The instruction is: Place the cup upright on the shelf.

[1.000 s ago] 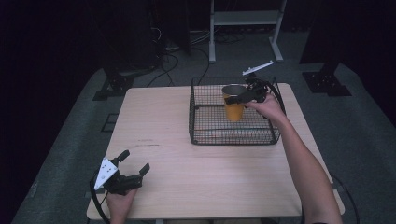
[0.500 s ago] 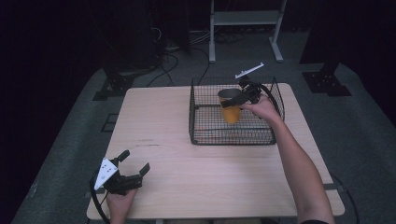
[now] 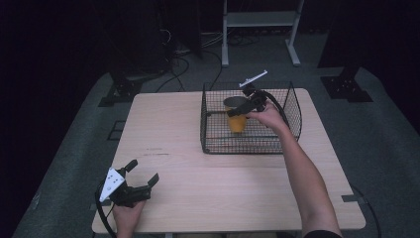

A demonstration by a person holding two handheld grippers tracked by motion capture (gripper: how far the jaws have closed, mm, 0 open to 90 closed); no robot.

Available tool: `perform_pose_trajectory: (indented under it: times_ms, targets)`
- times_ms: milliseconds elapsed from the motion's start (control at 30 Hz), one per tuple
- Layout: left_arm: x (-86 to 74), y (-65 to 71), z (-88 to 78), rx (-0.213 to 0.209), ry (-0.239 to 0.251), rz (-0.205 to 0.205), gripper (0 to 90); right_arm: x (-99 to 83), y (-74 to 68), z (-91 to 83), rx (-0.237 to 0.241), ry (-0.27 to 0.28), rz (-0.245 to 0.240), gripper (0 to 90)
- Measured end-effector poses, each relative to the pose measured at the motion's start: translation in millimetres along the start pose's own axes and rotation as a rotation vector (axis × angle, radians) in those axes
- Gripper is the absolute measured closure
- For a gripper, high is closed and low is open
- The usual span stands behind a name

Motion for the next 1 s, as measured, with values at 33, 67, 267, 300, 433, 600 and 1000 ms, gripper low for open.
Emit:
perform_pose_trajectory:
  times_ms: [33, 67, 267, 300, 433, 600, 1000]
  targets:
    - [0.0, 0.0, 0.0, 0.000, 0.000, 0.000, 2.4, -1.4, 0.9, 2.0, -0.001, -0.005, -0.005, 12.3]
    - [0.0, 0.0, 0.0, 0.000, 0.000, -0.001, 2.4, -2.7, 1.8, 3.7, -0.007, -0.009, -0.009, 12.3]
    - [0.0, -0.1, 0.0, -0.001, 0.001, -0.002, 2.4, -7.7, 6.8, 11.0, -0.019, -0.010, -0.013, 12.3]
    - [0.0, -0.1, -0.1, -0.001, 0.001, -0.002, 2.4, -8.5, 7.6, 12.2, -0.026, -0.013, -0.016, 12.3]
    - [0.0, 0.0, -0.1, -0.001, 0.001, -0.002, 2.4, -12.0, 9.4, 16.1, -0.043, -0.029, -0.035, 12.3]
    - [-0.2, 0.0, -0.2, -0.001, -0.001, -0.002, 2.4, -12.3, 11.2, 16.0, -0.049, -0.021, -0.044, 12.2]
    - [-0.5, 0.1, 0.0, 0.001, -0.004, 0.000, 2.4, -19.0, 10.2, 10.4, -0.070, -0.029, -0.093, 12.2]
Point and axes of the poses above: each handheld gripper's, and its own axes: z roughly forward along the jaws, x roughly out of its top, y roughly to its right, the point moved 9 cm from there along z, roughly forward along the jaws, and after that the axes turned 7 degrees about y, right-handed, at the moved point
